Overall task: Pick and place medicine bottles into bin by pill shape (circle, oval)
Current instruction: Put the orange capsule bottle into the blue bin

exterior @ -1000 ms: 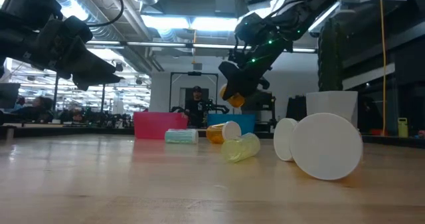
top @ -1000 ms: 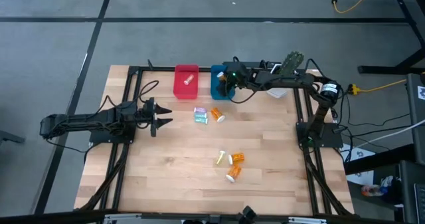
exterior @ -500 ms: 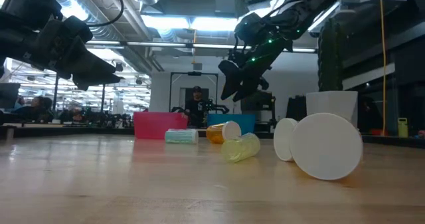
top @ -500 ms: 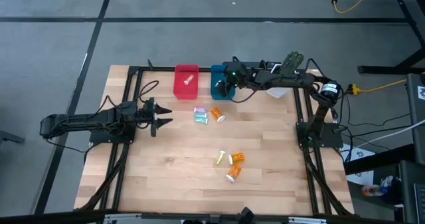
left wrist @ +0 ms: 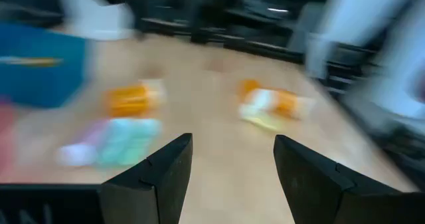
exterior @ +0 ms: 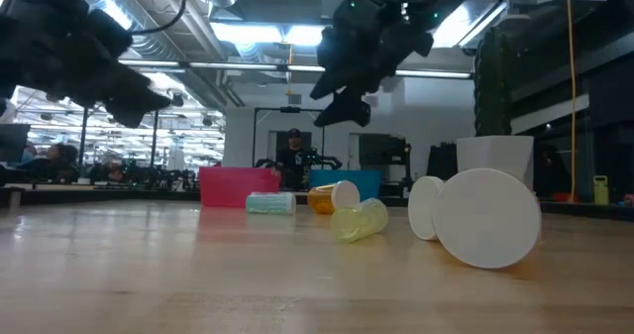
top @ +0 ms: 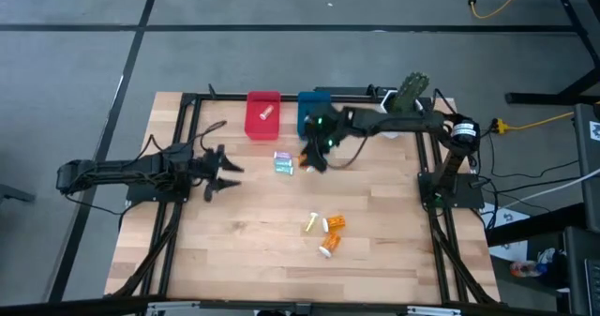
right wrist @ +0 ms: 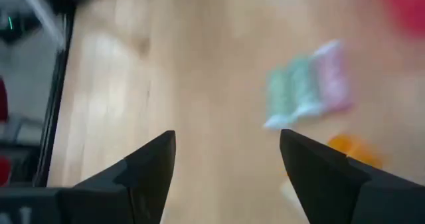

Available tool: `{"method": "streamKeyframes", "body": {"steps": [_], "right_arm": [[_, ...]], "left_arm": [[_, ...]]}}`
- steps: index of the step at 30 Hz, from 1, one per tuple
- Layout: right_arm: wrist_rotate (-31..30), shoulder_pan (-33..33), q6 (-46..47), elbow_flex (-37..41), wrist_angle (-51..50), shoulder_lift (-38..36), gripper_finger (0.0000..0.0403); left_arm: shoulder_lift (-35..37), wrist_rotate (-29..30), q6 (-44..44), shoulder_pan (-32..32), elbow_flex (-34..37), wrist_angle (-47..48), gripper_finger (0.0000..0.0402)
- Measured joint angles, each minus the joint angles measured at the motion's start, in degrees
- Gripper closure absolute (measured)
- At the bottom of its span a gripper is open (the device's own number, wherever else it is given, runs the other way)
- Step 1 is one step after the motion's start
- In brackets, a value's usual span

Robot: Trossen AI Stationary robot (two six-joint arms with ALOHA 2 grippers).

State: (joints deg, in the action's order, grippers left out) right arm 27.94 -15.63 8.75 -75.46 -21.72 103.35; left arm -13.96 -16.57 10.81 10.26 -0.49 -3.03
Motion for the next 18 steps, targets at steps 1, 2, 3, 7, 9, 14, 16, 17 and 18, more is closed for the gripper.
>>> {"method": "streamKeyframes", "body": {"steps": [1,2,3,7,9,14,16,17,18], "right_arm": [[-0.99,1.35,0.19,0.0,-1.38,0.0,0.0131],[-2.2,2.72,1.04,0.0,-2.55,0.0,0.0131],[-3.93,4.11,1.83,0.0,-3.7,0.0,0.0131],[-14.26,9.56,3.13,0.0,-9.68,0.0,0.0131],[-19.35,11.74,3.17,0.0,-11.19,0.0,0.0131],[-29.83,14.74,5.21,0.0,-11.43,0.0,0.0131],[-31.65,14.84,5.4,0.0,-11.44,0.0,0.0131],[-32.43,14.82,5.46,0.0,-11.42,-0.01,0.0131],[-33.11,14.67,5.77,0.0,-11.46,-0.01,0.0131]], "left_arm": [[0.0,-1.87,0.0,-0.54,0.0,-0.12,0.0195],[-0.01,-2.26,0.06,-1.23,0.0,-0.13,0.0195],[-0.13,-1.83,0.24,-1.92,0.0,-0.13,0.0195],[-4.45,5.59,0.85,-4.41,-0.78,2.79,0.0195],[-7.52,9.13,1.67,-5.58,-1.85,5.18,0.0195],[-16.89,10.49,2.6,-8.66,-5.81,4.23,0.0195],[-20.87,11.66,2.68,-9.95,-7.54,3.11,0.0195],[-22.74,12.5,2.75,-10.51,-8.45,2.93,0.0195],[-24.89,13.66,3.07,-11.08,-9.54,2.82,0.0195]]}}
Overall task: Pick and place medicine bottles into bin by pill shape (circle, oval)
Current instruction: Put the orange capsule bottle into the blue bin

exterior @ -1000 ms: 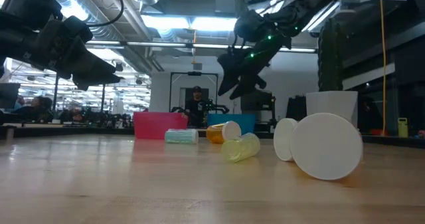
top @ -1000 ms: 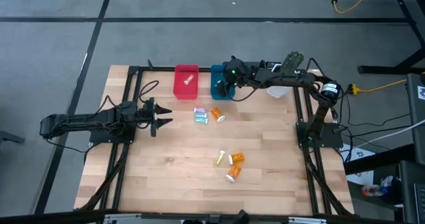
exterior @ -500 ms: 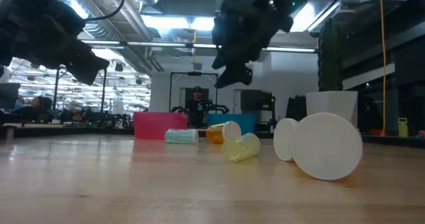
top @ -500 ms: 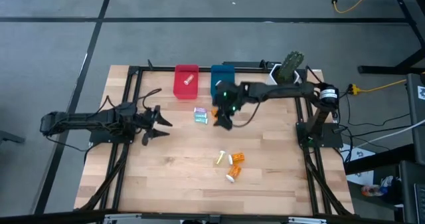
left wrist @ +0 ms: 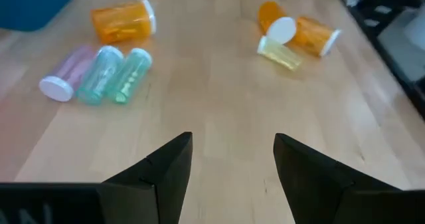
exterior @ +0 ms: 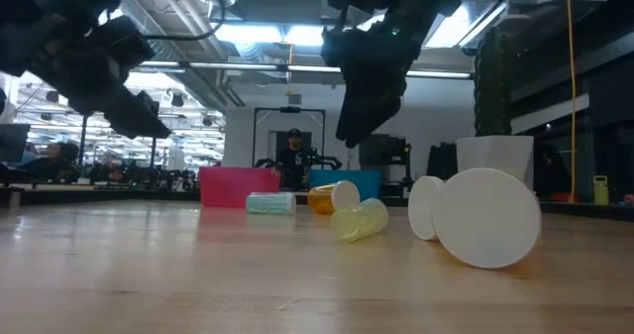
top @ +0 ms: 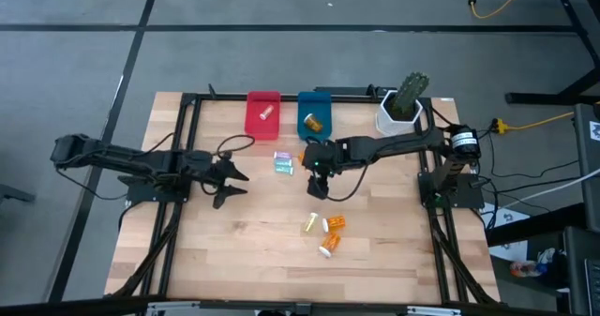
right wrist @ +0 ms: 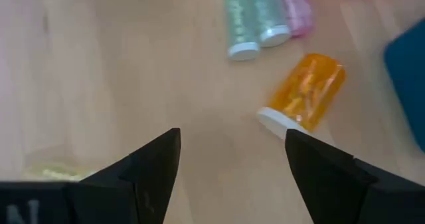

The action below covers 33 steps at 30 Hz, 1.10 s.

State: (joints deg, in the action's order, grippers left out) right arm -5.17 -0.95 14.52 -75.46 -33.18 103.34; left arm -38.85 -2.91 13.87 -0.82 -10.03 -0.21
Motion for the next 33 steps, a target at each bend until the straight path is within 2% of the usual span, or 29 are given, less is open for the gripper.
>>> {"method": "streamKeyframes", "body": {"steps": [5,8,15,18,24,33], "right_arm": [[-1.29,-1.68,0.51,0.0,-0.18,0.01,0.0131],[-1.46,-2.66,0.66,0.0,0.05,0.18,0.0131],[-1.34,-3.39,0.2,0.04,2.21,2.82,0.0131],[-2.38,-3.39,0.18,0.04,3.51,4.76,0.0131],[-10.82,-3.39,0.23,0.07,4.62,5.98,0.013],[-9.18,-4.09,1.67,0.04,5.2,8.92,0.013]], "left_arm": [[-10.53,5.69,0.69,-1.75,-5.02,0.14,0.0195],[-16.13,7.1,-0.61,-2.15,-8.07,0.04,0.0195],[-25.54,11.23,-2.23,-2.27,-14.27,0.82,0.0195],[-27.87,15.03,-2.25,-2.25,-15.8,0.9,0.0195],[-30.29,20.99,-2.26,-2.19,-16.45,1.26,0.0195],[-30.19,21.93,-2.43,-2.21,-16.45,1.23,0.0195]]}}
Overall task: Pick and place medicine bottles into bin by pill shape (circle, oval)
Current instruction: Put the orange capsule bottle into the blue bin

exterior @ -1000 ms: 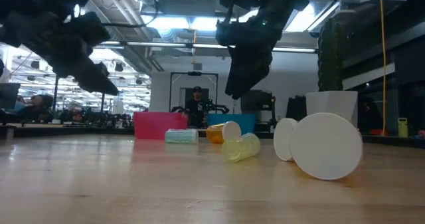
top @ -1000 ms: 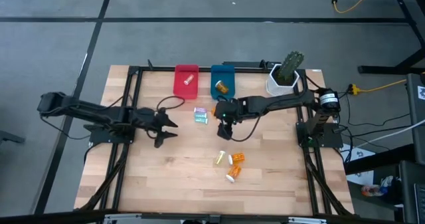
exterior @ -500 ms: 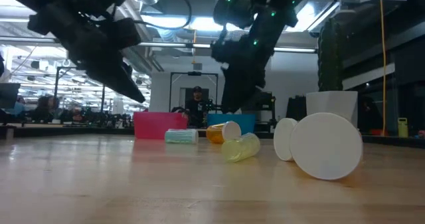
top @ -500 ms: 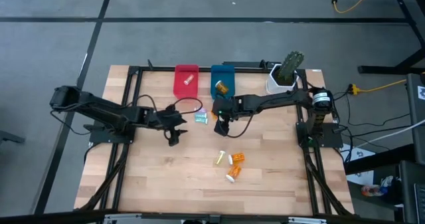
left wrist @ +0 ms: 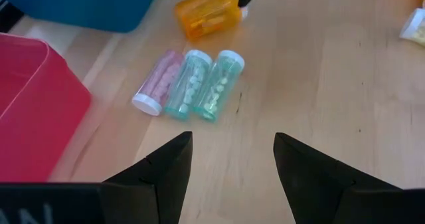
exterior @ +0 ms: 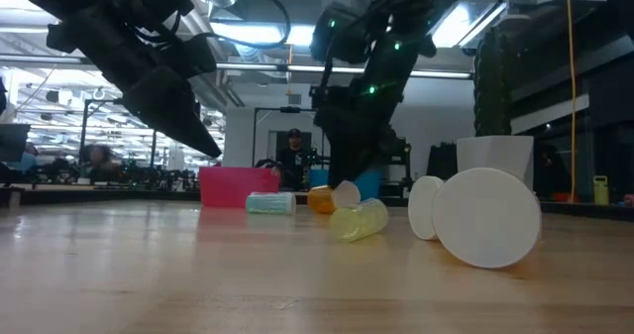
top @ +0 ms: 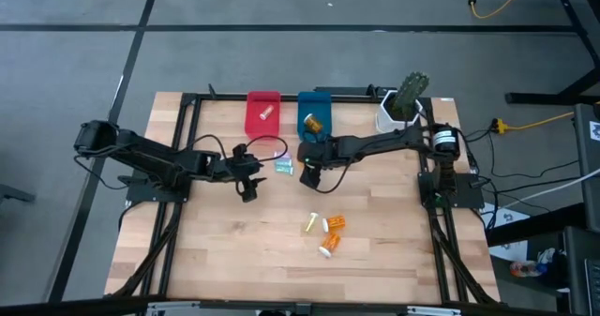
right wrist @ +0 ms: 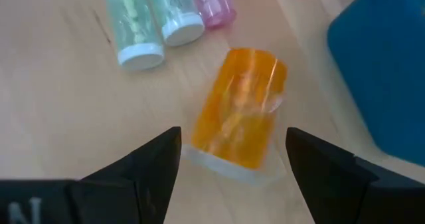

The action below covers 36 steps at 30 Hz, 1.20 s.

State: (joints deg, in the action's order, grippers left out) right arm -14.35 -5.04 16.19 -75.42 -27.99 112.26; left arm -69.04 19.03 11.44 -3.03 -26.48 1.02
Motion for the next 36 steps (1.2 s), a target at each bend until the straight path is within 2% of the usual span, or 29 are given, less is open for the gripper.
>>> {"method": "streamKeyframes", "body": {"steps": [20,30,36], "right_arm": [[-0.09,-0.04,0.16,0.05,1.39,2.07,0.0132],[-0.15,-0.04,-0.26,1.4,1.26,2.07,0.0186],[-1.07,0.36,-3.21,-2.53,-3.78,1.34,0.0188]], "left_arm": [[0.04,-0.12,0.0,0.02,0.0,0.01,0.0195],[0.04,-0.48,0.0,0.02,0.0,0.02,0.0195],[0.04,-0.48,0.02,0.02,0.0,0.02,0.0195]]}}
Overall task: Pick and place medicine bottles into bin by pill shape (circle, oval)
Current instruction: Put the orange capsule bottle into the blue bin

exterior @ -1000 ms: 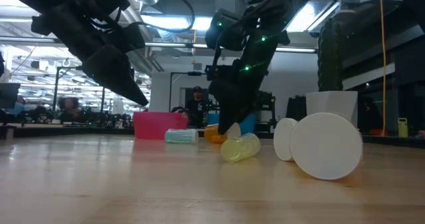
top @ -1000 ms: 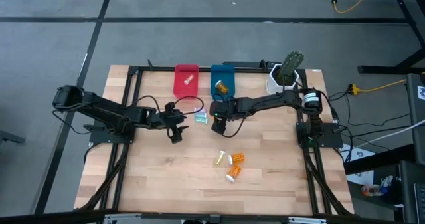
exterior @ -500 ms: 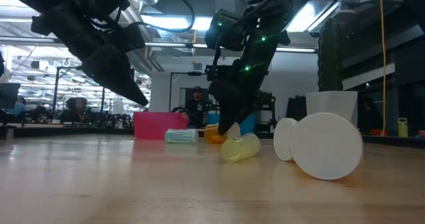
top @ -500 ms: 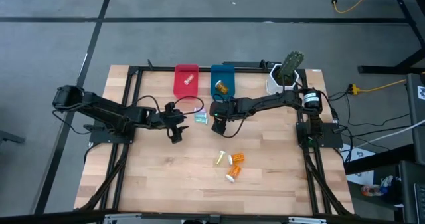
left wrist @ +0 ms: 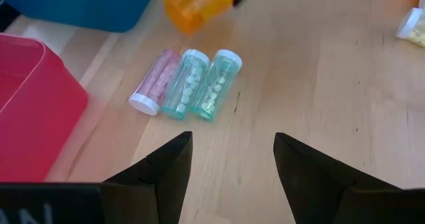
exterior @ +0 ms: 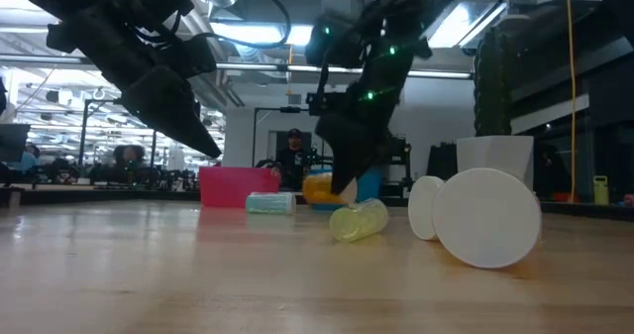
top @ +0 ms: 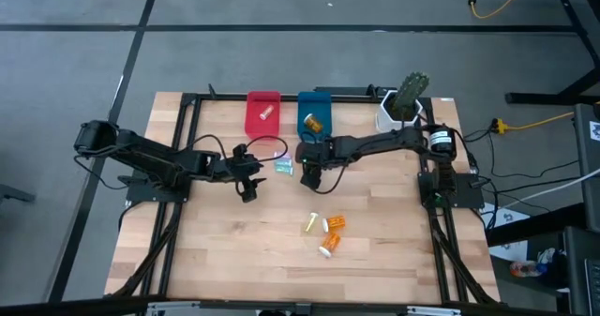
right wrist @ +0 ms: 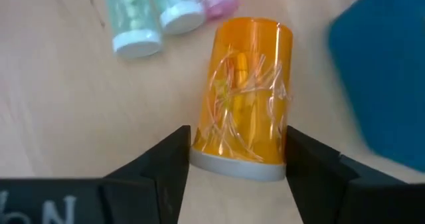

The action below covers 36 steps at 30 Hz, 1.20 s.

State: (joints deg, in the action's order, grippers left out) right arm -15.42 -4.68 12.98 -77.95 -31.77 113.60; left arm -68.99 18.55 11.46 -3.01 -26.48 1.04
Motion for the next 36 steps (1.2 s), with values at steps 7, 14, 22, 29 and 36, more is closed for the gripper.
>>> {"method": "streamKeyframes", "body": {"steps": [7,14,22,29,36], "right_arm": [[-7.65,-0.22,-6.49,-8.59,-10.78,-3.17,0.0186],[-8.69,-7.93,-10.84,-12.96,-11.24,-3.78,0.0188],[4.22,-18.38,-8.84,-12.57,-8.96,-2.97,0.0174],[6.32,-20.53,-8.73,-12.57,-8.52,-2.97,0.0131],[6.49,-20.13,-8.49,-12.57,-8.31,-2.97,0.0119]], "left_arm": [[0.0,0.01,0.0,-0.01,0.02,-0.06,0.0195],[0.02,0.01,0.02,-0.02,0.02,-0.23,0.0195],[0.02,0.02,0.04,-0.02,0.04,-0.26,0.0195],[0.02,0.02,0.02,-0.02,0.04,-0.24,0.0195],[0.02,0.02,0.0,-0.02,0.04,-0.22,0.0195]]}}
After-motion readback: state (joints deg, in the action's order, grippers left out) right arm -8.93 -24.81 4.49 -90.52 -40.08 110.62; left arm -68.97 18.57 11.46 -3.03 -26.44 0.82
